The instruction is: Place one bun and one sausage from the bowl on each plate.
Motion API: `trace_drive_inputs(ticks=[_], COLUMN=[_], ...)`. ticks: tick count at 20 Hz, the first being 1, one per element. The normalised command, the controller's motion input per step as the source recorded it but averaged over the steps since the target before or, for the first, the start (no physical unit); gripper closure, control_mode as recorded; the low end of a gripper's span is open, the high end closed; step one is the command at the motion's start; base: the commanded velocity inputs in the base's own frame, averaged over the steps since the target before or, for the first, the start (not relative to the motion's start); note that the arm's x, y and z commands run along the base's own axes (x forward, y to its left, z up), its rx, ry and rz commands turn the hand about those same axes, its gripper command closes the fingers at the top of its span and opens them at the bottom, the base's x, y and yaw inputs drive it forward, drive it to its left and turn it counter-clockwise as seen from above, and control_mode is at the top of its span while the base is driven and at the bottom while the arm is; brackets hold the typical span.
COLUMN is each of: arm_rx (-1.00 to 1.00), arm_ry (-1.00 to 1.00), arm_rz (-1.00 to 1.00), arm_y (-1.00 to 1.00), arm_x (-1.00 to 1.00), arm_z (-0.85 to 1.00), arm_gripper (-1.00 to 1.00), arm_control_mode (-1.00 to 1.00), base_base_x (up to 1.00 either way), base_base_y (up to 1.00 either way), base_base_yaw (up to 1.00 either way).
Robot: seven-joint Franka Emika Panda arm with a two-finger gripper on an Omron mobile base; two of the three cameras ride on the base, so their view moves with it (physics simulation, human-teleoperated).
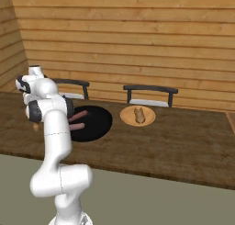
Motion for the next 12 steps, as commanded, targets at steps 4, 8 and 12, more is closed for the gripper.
trace_drive_inputs(ticks=[4,8,12], arm_rx=[0.0,0.0,0.05], arm_ry=[0.0,0.0,-0.01], arm_rz=[0.0,0.0,-0.1], arm_y=[0.03,-0.02,-0.57], arm_x=[0.0,-0.09,-0.92], arm_z=[0.08,0.21,0.4], arm_gripper=[-1.0,-1.0,-1.0], arm_control_mode=[-1.0,-1.0,-1.0], base_base_x=[0.0,0.0,0.0], base_base_y=[0.0,0.0,0.0], base_base_yaw=[0.0,0.0,0.0])
